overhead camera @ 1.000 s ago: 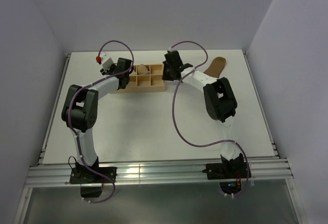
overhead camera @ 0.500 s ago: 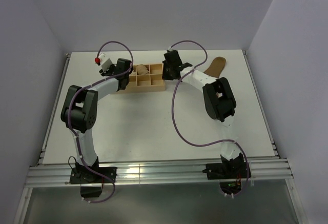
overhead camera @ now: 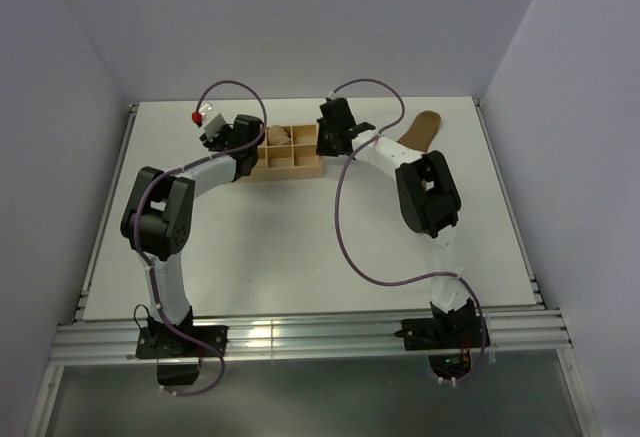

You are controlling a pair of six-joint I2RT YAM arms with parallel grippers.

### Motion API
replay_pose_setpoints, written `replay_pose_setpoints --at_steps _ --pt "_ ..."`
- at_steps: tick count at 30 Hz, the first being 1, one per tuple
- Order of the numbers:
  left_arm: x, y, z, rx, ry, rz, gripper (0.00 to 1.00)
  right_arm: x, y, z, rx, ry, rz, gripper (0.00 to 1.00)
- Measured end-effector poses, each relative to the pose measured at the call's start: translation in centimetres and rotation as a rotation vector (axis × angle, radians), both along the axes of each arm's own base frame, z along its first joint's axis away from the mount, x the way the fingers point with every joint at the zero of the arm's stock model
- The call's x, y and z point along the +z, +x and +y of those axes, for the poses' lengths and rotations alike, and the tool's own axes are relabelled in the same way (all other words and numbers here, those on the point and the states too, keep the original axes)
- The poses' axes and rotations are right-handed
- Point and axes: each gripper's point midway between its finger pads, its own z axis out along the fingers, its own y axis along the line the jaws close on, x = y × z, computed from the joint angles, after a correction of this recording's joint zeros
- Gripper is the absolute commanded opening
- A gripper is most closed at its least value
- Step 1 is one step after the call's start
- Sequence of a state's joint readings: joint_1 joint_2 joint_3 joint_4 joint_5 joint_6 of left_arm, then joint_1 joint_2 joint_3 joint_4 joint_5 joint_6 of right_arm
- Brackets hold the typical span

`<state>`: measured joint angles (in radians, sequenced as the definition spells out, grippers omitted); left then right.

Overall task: Roll the socks
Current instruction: Place the sock in the storage box.

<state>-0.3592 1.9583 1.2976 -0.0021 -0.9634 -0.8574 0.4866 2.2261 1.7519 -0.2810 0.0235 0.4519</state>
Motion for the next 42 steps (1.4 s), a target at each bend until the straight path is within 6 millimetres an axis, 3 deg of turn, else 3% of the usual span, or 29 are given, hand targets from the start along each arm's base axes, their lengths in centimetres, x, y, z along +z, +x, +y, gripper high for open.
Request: replay_pose_setpoints --at_steps 7,16,26,34,42 --pt "-0.2 -0.3 -0.8 -0.013 0.007 0.010 0.00 0.0 0.0 0.1 0.003 0.004 0.001 0.00" --pt "-0.3 -1.1 0.9 0.045 0.060 0.019 0.00 0.0 -0.1 0.3 0.012 0.012 0.003 0.00" --pt "-0.6 -1.0 1.2 0.055 0.066 0.023 0.00 0.0 -0.1 0.3 0.013 0.013 0.003 0.00" --pt "-2.7 -1.1 0.2 0.028 0.074 0.080 0.00 0.0 -0.1 0.4 0.017 0.018 0.004 0.00" --pt "-2.7 -0.9 -0.9 -0.017 0.025 0.127 0.00 -0.1 -0.1 0.4 0.016 0.018 0.004 0.00"
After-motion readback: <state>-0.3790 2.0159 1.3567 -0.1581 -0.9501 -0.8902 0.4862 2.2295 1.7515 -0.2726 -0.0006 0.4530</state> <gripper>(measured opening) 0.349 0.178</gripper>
